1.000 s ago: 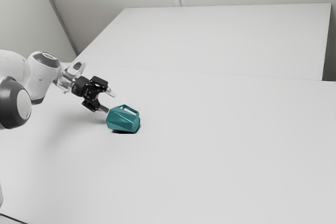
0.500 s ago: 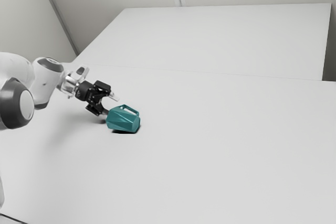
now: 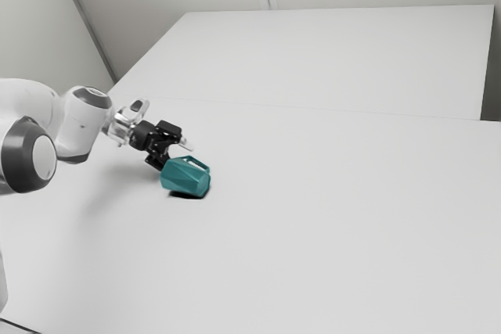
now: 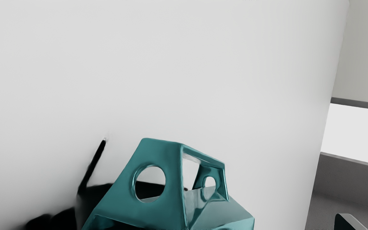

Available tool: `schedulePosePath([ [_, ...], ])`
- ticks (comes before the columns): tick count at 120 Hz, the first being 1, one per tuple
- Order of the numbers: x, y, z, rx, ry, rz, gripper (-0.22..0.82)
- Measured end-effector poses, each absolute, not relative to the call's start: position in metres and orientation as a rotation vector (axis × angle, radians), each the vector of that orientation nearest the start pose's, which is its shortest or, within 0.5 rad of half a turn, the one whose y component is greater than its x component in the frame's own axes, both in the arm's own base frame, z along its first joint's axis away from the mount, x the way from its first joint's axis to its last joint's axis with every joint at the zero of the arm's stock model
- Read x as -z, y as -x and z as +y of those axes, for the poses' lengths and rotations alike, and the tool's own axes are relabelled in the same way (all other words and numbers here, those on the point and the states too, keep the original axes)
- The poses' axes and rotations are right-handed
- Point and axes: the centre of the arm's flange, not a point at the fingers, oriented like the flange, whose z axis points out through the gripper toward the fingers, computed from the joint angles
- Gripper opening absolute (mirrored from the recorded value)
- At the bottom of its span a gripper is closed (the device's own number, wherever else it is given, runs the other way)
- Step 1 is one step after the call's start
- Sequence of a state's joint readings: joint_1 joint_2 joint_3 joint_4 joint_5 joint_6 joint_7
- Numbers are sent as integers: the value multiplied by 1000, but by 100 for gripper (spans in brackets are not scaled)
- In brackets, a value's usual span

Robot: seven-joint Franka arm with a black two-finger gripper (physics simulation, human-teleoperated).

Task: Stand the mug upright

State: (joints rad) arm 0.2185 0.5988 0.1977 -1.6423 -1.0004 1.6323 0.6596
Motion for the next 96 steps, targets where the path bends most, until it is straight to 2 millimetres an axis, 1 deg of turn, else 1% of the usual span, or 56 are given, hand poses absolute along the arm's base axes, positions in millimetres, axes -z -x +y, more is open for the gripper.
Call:
schedulePosePath([
  [8, -268, -624, 162, 36, -2151, 152, 60],
  [13, -267, -624, 162, 33, -2152, 153, 57],
  [21, -267, -625, 162, 29, -2153, 154, 47],
  [44, -269, -626, 162, 20, -2156, 154, 12],
  [56, -271, -627, 160, 17, -2157, 149, -1],
  [62, -271, -627, 159, 15, -2157, 147, -5],
  [72, -272, -627, 157, 16, -2160, 143, -10],
  [85, -275, -628, 157, 11, -2164, 139, -13],
  [96, -283, -630, 153, 1, -2166, 124, -15],
])
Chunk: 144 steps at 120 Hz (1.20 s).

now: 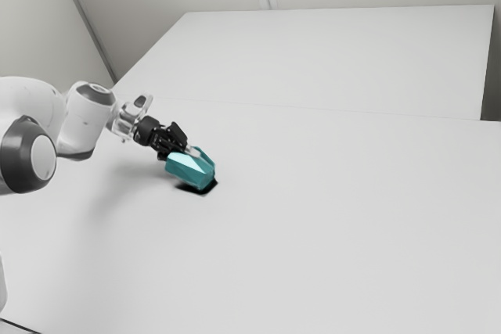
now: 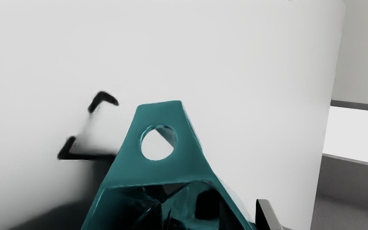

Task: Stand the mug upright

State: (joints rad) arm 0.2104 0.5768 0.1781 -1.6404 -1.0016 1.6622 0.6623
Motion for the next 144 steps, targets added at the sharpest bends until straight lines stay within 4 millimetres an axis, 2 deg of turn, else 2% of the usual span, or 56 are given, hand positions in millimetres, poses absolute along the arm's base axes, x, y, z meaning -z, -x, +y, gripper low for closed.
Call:
schedulePosePath([
  [21, -315, -636, 137, -34, -2175, 67, -16],
  [44, -363, -638, 99, -49, -2226, -54, -17],
  [53, -379, -635, 92, -42, -2266, -94, -17],
  [69, -397, -627, 82, 18, -2375, -158, -17],
  [94, -443, -611, 67, 122, -2638, -298, -17],
  [117, -457, -598, 45, 179, -2822, -380, -17],
  [144, -453, -585, 10, 161, -3005, -508, -17],
])
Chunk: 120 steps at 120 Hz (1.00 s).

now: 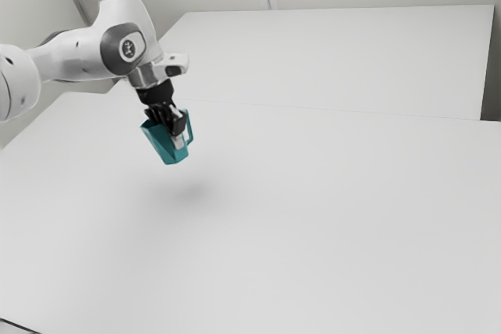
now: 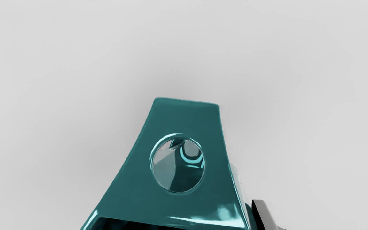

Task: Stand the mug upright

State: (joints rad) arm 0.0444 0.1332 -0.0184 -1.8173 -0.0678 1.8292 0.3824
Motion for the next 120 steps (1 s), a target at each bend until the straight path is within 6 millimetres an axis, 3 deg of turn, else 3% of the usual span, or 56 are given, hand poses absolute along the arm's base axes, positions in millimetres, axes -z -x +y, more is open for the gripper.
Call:
schedulePosePath([
  [46, -419, -584, 0, -32, 3064, 517, -17],
  [91, -383, -586, -9, -9, 3064, 484, -17],
  [120, -370, -590, -15, -20, 3034, 503, -17],
])
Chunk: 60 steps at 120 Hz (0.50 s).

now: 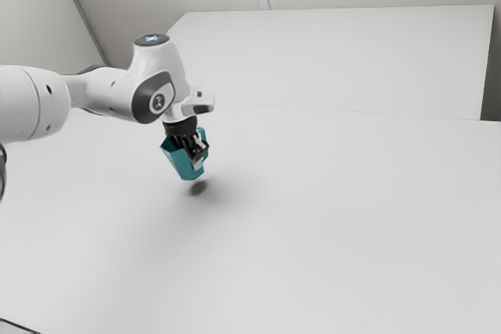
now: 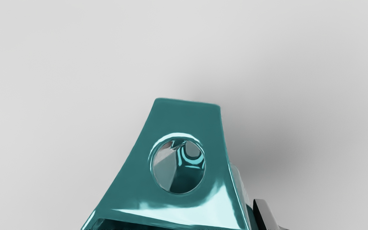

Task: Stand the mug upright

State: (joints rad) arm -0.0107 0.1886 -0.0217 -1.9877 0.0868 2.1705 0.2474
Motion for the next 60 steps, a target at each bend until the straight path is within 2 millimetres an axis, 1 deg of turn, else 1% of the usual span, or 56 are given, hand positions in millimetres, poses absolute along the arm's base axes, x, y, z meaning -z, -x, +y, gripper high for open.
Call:
schedulePosePath([
  [41, -352, -592, -15, -57, 3031, 485, -17],
  [60, -341, -593, -15, -82, 3035, 475, -17],
])
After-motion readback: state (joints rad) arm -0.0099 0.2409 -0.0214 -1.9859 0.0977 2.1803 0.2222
